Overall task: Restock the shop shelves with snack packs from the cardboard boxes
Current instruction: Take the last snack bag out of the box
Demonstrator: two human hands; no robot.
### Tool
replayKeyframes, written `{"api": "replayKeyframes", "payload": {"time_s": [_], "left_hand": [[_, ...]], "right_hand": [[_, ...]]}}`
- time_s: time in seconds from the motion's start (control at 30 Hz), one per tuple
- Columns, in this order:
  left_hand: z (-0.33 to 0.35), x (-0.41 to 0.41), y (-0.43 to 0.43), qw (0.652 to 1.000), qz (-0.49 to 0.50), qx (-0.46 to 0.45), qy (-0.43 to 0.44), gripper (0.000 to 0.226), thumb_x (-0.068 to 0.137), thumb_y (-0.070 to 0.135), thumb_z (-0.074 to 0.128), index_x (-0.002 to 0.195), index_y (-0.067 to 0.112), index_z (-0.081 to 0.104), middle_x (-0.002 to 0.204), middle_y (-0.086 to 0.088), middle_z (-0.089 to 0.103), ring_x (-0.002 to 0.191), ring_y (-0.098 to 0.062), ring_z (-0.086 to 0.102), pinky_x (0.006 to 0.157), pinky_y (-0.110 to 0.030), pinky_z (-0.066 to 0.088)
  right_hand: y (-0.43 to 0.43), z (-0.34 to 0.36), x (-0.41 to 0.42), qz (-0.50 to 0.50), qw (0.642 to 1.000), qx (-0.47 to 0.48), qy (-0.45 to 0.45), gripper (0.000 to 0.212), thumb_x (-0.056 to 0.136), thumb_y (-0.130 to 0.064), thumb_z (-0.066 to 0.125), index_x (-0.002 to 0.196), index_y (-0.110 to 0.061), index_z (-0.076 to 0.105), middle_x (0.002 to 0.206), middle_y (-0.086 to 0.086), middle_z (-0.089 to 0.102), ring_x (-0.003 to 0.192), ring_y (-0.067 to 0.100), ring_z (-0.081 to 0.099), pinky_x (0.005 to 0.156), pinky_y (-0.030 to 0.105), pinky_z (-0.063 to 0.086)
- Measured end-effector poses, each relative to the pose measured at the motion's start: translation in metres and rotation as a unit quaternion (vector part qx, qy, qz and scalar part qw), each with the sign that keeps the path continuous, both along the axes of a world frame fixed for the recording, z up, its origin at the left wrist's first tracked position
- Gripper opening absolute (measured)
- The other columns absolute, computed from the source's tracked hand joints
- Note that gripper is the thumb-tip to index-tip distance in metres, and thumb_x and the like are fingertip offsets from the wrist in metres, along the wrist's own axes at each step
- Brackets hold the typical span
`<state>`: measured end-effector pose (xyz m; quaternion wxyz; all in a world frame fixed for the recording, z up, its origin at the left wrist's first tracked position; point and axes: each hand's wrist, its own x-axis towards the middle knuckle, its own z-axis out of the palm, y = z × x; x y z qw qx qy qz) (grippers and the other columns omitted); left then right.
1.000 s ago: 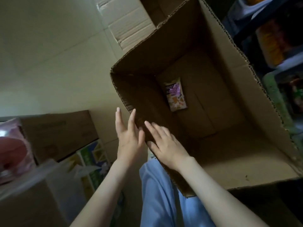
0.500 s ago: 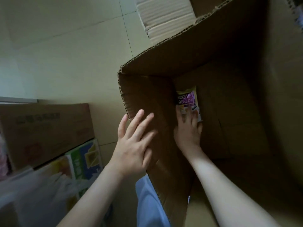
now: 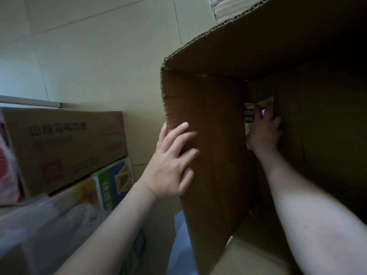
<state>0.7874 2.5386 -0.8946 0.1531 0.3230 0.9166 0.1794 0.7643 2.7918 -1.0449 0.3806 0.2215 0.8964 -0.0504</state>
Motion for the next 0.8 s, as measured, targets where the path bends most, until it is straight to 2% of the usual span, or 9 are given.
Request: {"api": "replayKeyframes", "payload": {"time_s": [0.1, 0.2, 0.27, 0.37, 0.43, 0.5, 0.63, 0.7, 0.8], "left_hand": [[0.014, -0.007, 0.019, 1.0, -0.019, 0.008, -0.005, 0.033, 0.079, 0.024, 0.05, 0.096, 0.007, 0.073, 0.132, -0.022, 0.055, 0.14, -0.037, 0.024, 0.119, -0.053, 0.003], [0.026, -0.01, 0.042, 0.999, -0.036, 0.02, 0.002, 0.034, 0.078, 0.024, 0.05, 0.097, 0.008, 0.073, 0.132, -0.022, 0.055, 0.141, -0.036, 0.023, 0.12, -0.049, 0.0], [0.028, -0.011, 0.057, 0.998, -0.043, 0.048, 0.014, 0.035, 0.076, 0.023, 0.049, 0.097, 0.008, 0.073, 0.13, -0.021, 0.056, 0.14, -0.036, 0.024, 0.12, -0.052, 0.002], [0.024, -0.011, 0.072, 0.994, -0.048, 0.097, 0.023, 0.039, 0.073, 0.022, 0.045, 0.095, 0.008, 0.074, 0.128, -0.021, 0.058, 0.141, -0.036, 0.025, 0.115, -0.062, 0.011], [0.021, -0.013, 0.075, 0.992, -0.048, 0.116, 0.021, 0.039, 0.07, 0.022, 0.044, 0.092, 0.007, 0.074, 0.125, -0.021, 0.059, 0.141, -0.036, 0.025, 0.109, -0.068, 0.019], [0.018, -0.013, 0.075, 0.991, -0.049, 0.125, 0.021, 0.034, 0.071, 0.02, 0.044, 0.084, 0.007, 0.072, 0.118, -0.021, 0.061, 0.14, -0.036, 0.027, 0.103, -0.07, 0.026], [0.018, -0.013, 0.071, 0.989, -0.04, 0.134, 0.036, 0.028, 0.073, 0.018, 0.044, 0.077, 0.005, 0.068, 0.109, -0.021, 0.062, 0.138, -0.038, 0.029, 0.1, -0.071, 0.029], [0.018, -0.014, 0.074, 0.989, -0.038, 0.132, 0.047, 0.026, 0.073, 0.017, 0.043, 0.076, 0.005, 0.067, 0.107, -0.02, 0.063, 0.137, -0.037, 0.03, 0.102, -0.07, 0.028], [0.021, -0.013, 0.084, 0.989, -0.039, 0.132, 0.059, 0.026, 0.074, 0.017, 0.043, 0.075, 0.005, 0.067, 0.105, -0.019, 0.063, 0.137, -0.036, 0.032, 0.105, -0.068, 0.025]], "right_hand": [[0.019, 0.019, 0.01, -0.016, 0.999, -0.036, -0.02, 0.089, 0.086, -0.011, 0.067, 0.153, -0.029, 0.012, 0.16, 0.005, -0.011, 0.14, 0.043, 0.011, 0.105, 0.053, 0.034], [0.029, 0.025, 0.019, 0.024, 0.997, -0.051, -0.062, 0.097, 0.087, -0.021, 0.068, 0.152, -0.038, -0.001, 0.157, 0.001, -0.026, 0.144, 0.041, -0.01, 0.106, 0.062, 0.029], [0.033, 0.018, 0.022, 0.089, 0.993, -0.05, -0.067, 0.092, 0.09, -0.026, 0.062, 0.151, -0.04, -0.006, 0.155, 0.0, -0.031, 0.142, 0.039, -0.024, 0.104, 0.066, 0.029], [0.041, 0.0, 0.021, 0.108, 0.991, -0.04, -0.062, 0.078, 0.097, -0.038, 0.049, 0.151, -0.042, -0.007, 0.155, -0.001, -0.033, 0.139, 0.038, -0.03, 0.103, 0.069, 0.029], [0.043, -0.014, 0.021, 0.104, 0.993, -0.034, -0.053, 0.073, 0.097, -0.048, 0.042, 0.151, -0.04, -0.006, 0.156, 0.001, -0.03, 0.14, 0.04, -0.028, 0.103, 0.071, 0.027], [0.041, -0.022, 0.026, 0.084, 0.996, -0.036, -0.023, 0.069, 0.095, -0.052, 0.042, 0.152, -0.038, 0.005, 0.157, 0.0, -0.026, 0.141, 0.043, -0.022, 0.103, 0.071, 0.025], [0.043, -0.029, 0.032, -0.002, 0.998, -0.051, 0.034, 0.065, 0.093, -0.058, 0.041, 0.148, -0.032, 0.019, 0.158, -0.005, -0.022, 0.143, 0.044, -0.013, 0.106, 0.069, 0.02], [0.047, -0.03, 0.031, -0.02, 0.998, -0.043, 0.039, 0.072, 0.092, -0.059, 0.045, 0.15, -0.03, 0.015, 0.159, -0.004, -0.021, 0.143, 0.045, -0.003, 0.104, 0.066, 0.026], [0.05, -0.024, 0.033, -0.032, 0.998, -0.025, 0.051, 0.082, 0.087, -0.044, 0.062, 0.15, -0.024, 0.014, 0.16, 0.0, -0.013, 0.133, 0.044, 0.023, 0.096, 0.055, 0.041]]}}
